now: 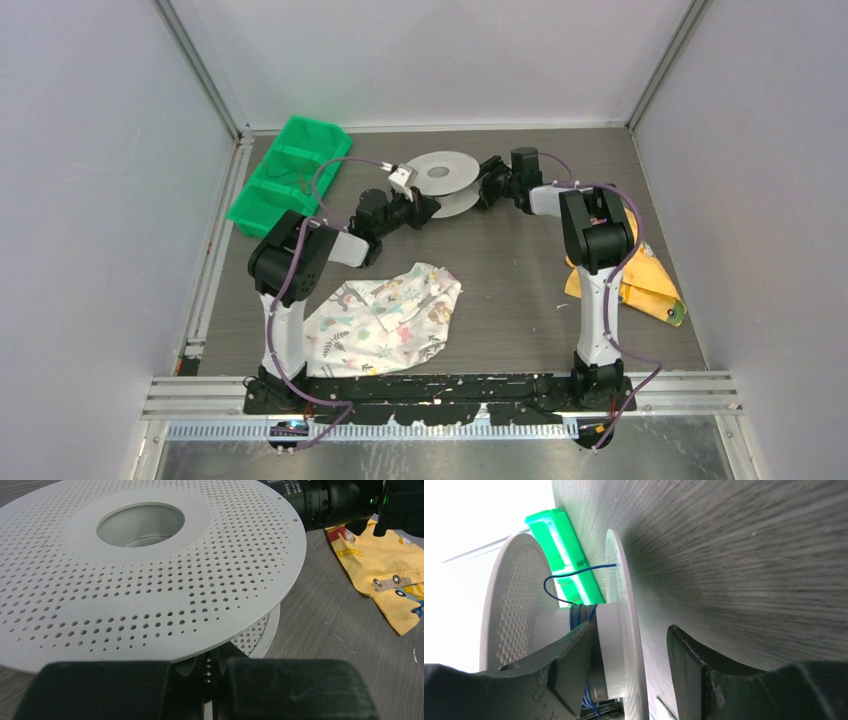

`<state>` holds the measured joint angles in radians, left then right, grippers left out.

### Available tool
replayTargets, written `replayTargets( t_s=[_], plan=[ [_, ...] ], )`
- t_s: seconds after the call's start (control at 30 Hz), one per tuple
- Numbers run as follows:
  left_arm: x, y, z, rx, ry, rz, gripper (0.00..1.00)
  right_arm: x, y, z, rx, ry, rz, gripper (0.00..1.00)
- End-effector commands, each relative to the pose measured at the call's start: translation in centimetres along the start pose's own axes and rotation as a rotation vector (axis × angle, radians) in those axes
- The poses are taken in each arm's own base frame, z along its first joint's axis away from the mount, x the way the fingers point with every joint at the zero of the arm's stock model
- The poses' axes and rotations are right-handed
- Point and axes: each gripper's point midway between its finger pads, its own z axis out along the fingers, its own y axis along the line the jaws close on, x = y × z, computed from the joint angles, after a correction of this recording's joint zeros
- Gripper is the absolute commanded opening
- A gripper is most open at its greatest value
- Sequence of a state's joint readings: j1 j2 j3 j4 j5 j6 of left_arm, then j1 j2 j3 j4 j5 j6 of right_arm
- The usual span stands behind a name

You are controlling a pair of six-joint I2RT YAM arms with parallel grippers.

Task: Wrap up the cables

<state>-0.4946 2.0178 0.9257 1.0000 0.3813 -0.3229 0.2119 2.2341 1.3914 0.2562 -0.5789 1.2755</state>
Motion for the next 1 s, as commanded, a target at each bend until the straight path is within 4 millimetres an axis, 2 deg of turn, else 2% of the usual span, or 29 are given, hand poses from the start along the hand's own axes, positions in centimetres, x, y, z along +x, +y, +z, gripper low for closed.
replayTargets(
  t_s=[0.0, 0.13, 0.43, 0.7, 0.97],
  plan=[
    [0.2, -0.8, 1.5, 0.031, 0.018, -0.018, 0.06, -0.3, 4.3, 0.4, -0.134, -0.018, -0.041, 0.61],
    [0.2, -0.7, 1.9, 0.029, 0.024, -0.029, 0.12, -0.3, 4.3, 0.4, -0.133, -0.015, -0.037, 0.62],
    [0.4, -0.8, 1.6, 0.028, 0.030, -0.049, 0.38, -0.3, 3.8, 0.6, -0.120, -0.020, -0.027, 0.63],
    [1.3, -2.1, 0.9, 0.018, 0.075, -0.076, 0.41, -0.3, 3.5, 0.7, -0.119, -0.020, -0.019, 0.64],
    [-0.1, -2.8, -0.7, -0.023, 0.066, -0.114, 0.44, -0.3, 3.3, 0.5, -0.112, -0.026, -0.024, 0.64]
  ],
)
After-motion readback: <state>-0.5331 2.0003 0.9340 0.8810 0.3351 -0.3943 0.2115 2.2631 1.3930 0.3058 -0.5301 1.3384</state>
